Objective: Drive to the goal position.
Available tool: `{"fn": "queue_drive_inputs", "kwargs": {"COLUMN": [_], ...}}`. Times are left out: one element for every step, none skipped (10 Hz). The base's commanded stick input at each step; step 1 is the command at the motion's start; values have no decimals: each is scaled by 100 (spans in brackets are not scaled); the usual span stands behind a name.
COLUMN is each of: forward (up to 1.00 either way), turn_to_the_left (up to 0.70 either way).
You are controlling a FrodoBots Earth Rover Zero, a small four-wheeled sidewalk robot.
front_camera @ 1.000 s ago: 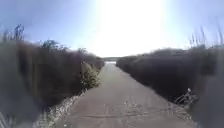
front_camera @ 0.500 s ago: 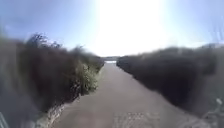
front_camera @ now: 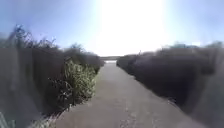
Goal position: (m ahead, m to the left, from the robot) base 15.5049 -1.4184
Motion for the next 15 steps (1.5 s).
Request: {"fn": "queue_drive_inputs", "kwargs": {"forward": [70, 70, 70, 70, 70, 70, 70, 70, 70, 70, 70, 70, 70, 70, 70], "turn_to_the_left": [5, 5, 5, 5, 5, 5, 5, 5, 5, 5, 5, 5, 5, 5, 5]}}
